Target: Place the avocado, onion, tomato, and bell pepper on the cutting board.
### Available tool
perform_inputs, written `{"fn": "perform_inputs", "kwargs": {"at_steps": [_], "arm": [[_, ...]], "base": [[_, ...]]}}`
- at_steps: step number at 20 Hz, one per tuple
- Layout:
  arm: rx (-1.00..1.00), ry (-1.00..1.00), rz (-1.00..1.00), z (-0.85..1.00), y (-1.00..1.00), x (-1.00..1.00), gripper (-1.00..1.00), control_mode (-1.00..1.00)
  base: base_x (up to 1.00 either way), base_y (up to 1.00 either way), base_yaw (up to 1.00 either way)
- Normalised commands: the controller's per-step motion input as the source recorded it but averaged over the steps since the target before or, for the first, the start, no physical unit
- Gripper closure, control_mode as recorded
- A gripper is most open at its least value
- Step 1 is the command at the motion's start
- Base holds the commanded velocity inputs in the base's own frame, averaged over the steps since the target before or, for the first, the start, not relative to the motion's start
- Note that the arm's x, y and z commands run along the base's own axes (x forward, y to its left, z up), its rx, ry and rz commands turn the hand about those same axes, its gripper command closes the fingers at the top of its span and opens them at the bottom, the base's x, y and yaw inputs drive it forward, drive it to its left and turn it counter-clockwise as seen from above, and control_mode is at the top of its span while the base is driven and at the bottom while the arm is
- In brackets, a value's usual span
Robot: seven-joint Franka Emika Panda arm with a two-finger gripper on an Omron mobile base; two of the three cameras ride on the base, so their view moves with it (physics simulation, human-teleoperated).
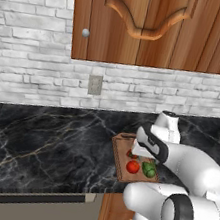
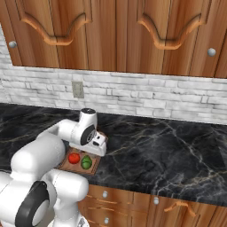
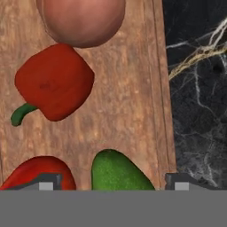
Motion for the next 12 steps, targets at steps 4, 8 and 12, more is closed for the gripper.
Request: {"fn": "perform_inputs", "kwargs": {"at_steps": [4,8,12], "arm": [[0.00,-0.02,0.00,0.06,0.15,-0.04,-1.00,-1.00],[0.00,-0.27,0.00,0.97,0.11,-0.73,-1.00,-1.00],[-0.05,-0.25,0.00,0.79,0.76,-0.97,-1.00,-1.00]], "base": [[0.00,0.00,0.00],[0.00,0.00,0.00],[0.00,0.00,0.00]]}}
